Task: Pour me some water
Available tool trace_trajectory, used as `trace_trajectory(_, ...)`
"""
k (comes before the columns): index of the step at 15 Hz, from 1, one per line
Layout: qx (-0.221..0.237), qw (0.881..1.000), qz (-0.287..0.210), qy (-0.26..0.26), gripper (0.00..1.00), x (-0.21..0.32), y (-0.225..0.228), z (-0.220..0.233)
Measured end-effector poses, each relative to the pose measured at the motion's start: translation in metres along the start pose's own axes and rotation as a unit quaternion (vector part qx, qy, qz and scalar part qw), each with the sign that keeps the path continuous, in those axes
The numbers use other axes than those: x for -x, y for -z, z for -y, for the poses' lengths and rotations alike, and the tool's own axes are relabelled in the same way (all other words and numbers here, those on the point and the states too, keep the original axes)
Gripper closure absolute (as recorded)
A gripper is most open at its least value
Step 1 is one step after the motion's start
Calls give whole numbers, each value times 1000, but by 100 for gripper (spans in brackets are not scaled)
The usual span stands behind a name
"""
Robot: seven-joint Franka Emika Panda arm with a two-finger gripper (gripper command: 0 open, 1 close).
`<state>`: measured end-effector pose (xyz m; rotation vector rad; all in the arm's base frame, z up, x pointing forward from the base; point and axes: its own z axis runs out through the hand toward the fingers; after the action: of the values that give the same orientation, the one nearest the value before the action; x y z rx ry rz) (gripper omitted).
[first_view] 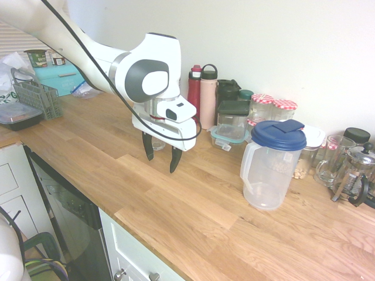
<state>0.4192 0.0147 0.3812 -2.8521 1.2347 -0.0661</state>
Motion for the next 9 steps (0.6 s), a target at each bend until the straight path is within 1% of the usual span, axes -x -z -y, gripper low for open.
trace_trajectory(3, 5, 1000, 2, 1, 0, -1, 3, 0)
trace_trajectory(4, 5, 1000, 2, -1, 0, -3, 13, 4)
trace_trajectory(6, 8, 1000, -12, -14, 0, -11, 51, 12)
trace_trajectory(9, 9, 998, -45, -46, 0, -19, 116, 9)
